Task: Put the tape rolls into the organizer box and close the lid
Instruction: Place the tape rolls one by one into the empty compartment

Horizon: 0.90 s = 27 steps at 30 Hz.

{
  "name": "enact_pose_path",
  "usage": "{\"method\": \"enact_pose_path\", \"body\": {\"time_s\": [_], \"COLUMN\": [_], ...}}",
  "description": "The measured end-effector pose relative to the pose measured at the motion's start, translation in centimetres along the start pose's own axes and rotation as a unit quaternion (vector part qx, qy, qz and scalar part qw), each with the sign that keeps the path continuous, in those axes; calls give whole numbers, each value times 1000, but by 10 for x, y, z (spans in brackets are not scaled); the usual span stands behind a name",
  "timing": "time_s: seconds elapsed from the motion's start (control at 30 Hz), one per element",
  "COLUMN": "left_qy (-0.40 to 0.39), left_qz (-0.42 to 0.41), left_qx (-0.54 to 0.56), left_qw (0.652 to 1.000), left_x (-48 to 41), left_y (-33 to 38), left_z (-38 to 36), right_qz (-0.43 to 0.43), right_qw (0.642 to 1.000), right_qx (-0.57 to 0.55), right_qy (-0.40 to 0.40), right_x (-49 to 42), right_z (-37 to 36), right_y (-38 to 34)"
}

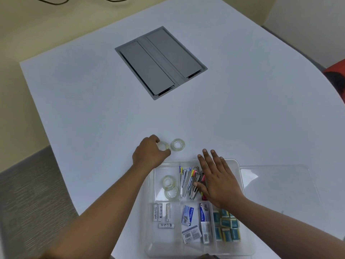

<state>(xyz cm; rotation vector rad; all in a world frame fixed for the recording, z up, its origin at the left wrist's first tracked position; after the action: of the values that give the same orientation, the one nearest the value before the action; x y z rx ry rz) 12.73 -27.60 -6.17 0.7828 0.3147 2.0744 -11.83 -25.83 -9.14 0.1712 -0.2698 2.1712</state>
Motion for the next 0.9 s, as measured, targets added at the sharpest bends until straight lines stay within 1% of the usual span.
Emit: {"method": "enact_pose_path", "body": {"time_s": [0.1, 0.17, 0.3, 0.43, 0.53, 0.6, 0.67, 0.73, 0.83, 0.9], "left_qy": [38, 34, -11, -62, -90, -97, -95, -72, -32, -27], "left_qz": [-33, -50, -74, -89, -96, -94, -81, -73, -106, -122], "left_qx": [26, 26, -49, -139, -169, -170, -146, -117, -106, -92], "left_qw": [998, 998, 996, 984, 977, 976, 981, 988, 988, 988], "left_x": [29, 51, 83, 89, 89, 90, 87, 82, 69, 57], "left_y": [-2, -6, -13, -17, -18, -19, -22, -21, -9, 3], "left_z": [20, 21, 1, -21, -33, -37, -36, -27, -10, -3], "right_qz": [0, 1, 2, 3, 0, -1, -1, 1, 2, 3], "right_qw": [1000, 1000, 1000, 1000, 1000, 1000, 1000, 1000, 1000, 1000], "right_qx": [1, 0, -3, -4, 4, 5, 0, 0, 1, 2], "right_qy": [0, 2, 5, 3, -1, -1, 1, 3, 6, 7], "right_x": [0, 1, 0, 0, 0, 0, 0, 0, 0, 0], "right_z": [1, 1, 2, 2, 2, 2, 2, 1, 0, -1], "right_y": [0, 0, -1, -1, 0, -1, -1, -1, 0, 0]}}
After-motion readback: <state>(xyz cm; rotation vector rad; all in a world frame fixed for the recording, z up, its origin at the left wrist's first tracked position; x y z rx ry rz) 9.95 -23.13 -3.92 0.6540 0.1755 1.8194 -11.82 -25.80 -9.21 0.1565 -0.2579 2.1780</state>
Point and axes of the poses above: each hand's wrist, its own x-axis away from the middle knuckle, its own z-axis out of the back of the hand, y = z × x, the point moved 9 cm from there along -x, towards the middle knuckle, and after that the axes turned 1 degree about x, right-handed, at the moved point
